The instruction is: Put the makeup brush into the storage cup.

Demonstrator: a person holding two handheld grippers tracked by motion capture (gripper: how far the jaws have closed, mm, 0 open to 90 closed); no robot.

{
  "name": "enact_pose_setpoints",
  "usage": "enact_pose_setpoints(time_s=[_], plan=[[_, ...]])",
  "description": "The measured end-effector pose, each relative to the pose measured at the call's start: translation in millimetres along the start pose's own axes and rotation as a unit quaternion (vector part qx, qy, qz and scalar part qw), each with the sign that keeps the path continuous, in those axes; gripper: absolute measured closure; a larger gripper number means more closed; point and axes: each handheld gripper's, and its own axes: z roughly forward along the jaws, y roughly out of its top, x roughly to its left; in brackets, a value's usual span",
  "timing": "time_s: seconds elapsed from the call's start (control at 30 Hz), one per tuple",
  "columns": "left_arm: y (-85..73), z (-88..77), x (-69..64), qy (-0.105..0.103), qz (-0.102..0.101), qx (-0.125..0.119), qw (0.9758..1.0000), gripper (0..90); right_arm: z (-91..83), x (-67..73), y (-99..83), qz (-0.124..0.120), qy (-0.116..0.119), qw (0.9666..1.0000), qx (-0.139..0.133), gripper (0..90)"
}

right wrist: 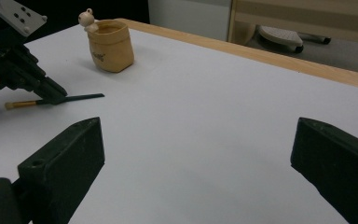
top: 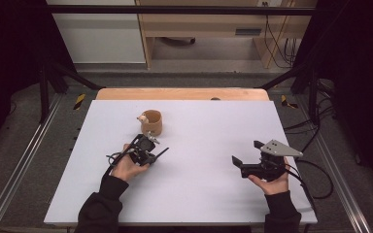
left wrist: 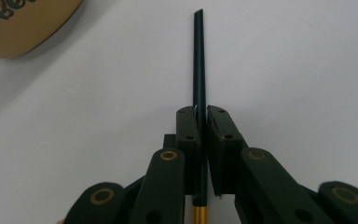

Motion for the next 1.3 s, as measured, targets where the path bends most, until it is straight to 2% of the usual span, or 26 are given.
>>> enact_pose_setpoints(time_s=[0.17, 0.47, 0.5, 0.83, 0.97, 1.03, 1.3], plan=[[-0.4, -1.8, -1.0, -0.006, 0.004, -0.004, 1.0000, 83.2, 0.7, 0.5, -0.2, 0.000, 0.001, 1.0000, 0.001, 3.0], [-3.4, -21.3, -6.2, -0.024, 0.018, -0.030, 0.9991, 83.3, 1.4, 2.7, 0.3, -0.005, 0.003, 1.0000, 0.003, 3.3], [-4.7, -24.9, -8.2, -0.028, 0.027, -0.032, 0.9987, 83.2, 1.8, 3.3, 0.5, -0.007, 0.003, 1.0000, 0.006, 3.3], [-6.5, -39.9, -23.3, -0.054, 0.053, -0.060, 0.9953, 83.3, 4.4, 6.6, 1.7, -0.022, 0.001, 0.9997, 0.014, 4.4], [-5.3, -46.2, -29.7, -0.057, 0.064, -0.072, 0.9938, 83.3, 5.0, 6.9, 2.0, -0.026, 0.000, 0.9995, 0.016, 4.9], [-4.6, -48.5, -30.5, -0.059, 0.070, -0.070, 0.9934, 83.2, 5.3, 7.6, 2.3, -0.026, 0.001, 0.9995, 0.018, 5.0], [2.8, -63.1, -41.4, -0.064, 0.098, -0.084, 0.9896, 83.2, 6.6, 10.3, 4.0, -0.042, 0.001, 0.9988, 0.025, 5.7]])
